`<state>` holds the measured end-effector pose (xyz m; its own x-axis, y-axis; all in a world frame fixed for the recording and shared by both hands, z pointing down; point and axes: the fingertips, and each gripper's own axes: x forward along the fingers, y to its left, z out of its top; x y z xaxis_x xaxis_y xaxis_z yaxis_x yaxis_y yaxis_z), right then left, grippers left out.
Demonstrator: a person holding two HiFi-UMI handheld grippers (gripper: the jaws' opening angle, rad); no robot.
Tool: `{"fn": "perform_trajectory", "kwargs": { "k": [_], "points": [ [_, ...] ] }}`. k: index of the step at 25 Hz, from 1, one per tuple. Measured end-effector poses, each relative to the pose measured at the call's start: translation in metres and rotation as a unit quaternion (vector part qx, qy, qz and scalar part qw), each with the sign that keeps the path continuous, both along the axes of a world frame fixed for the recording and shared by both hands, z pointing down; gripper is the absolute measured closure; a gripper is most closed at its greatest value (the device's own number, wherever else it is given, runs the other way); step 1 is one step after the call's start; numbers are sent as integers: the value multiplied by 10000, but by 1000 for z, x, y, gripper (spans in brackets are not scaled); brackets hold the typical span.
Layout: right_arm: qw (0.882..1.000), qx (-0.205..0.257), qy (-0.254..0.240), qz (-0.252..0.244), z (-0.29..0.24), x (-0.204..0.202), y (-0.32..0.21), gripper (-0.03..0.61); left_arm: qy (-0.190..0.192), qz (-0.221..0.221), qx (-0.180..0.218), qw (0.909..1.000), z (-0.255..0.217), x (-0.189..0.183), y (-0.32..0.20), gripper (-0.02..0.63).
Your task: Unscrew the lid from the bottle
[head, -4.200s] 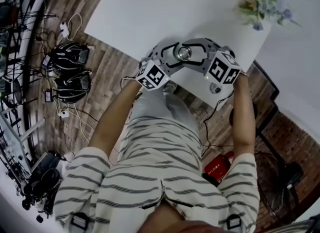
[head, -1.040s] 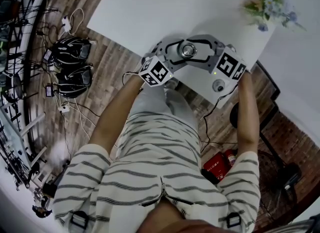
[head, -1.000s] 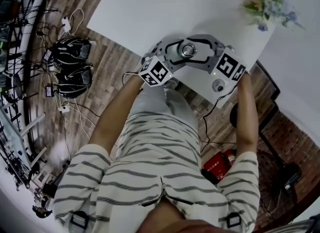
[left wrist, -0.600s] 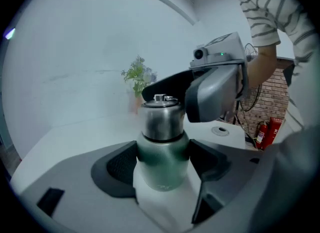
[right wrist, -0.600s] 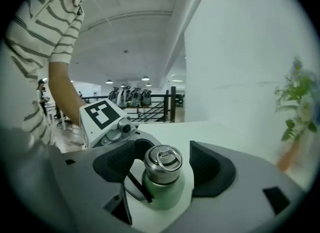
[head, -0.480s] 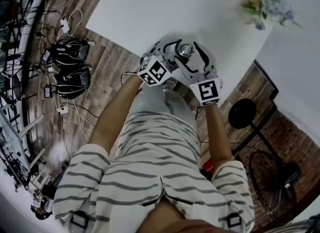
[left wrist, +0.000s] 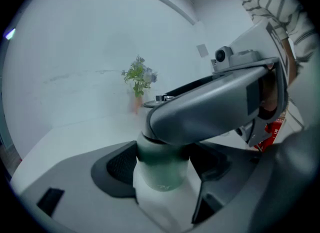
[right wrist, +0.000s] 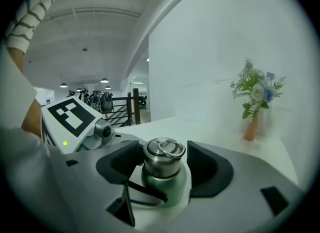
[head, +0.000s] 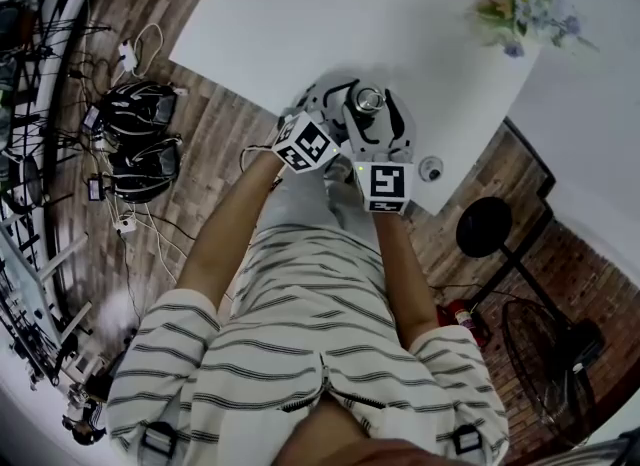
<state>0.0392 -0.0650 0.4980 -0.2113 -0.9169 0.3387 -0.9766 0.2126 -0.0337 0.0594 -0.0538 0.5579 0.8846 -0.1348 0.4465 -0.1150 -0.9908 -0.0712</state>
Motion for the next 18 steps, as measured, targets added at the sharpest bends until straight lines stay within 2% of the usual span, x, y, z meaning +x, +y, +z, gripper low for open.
{"fn": "perform_trajectory", "kwargs": {
  "k": [4, 14, 18],
  "points": [
    [9999, -64, 14, 78, 4, 2, -1, 319, 4, 4, -6, 10000, 0, 1, 0, 284],
    [10000, -43, 69, 13, 4, 1, -2, 312, 10, 10, -7, 10000, 0, -1, -1, 284],
    [9997, -54, 49, -227, 4, 0, -2, 314, 17, 13, -9, 10000, -1, -2, -2, 284]
  ]
}}
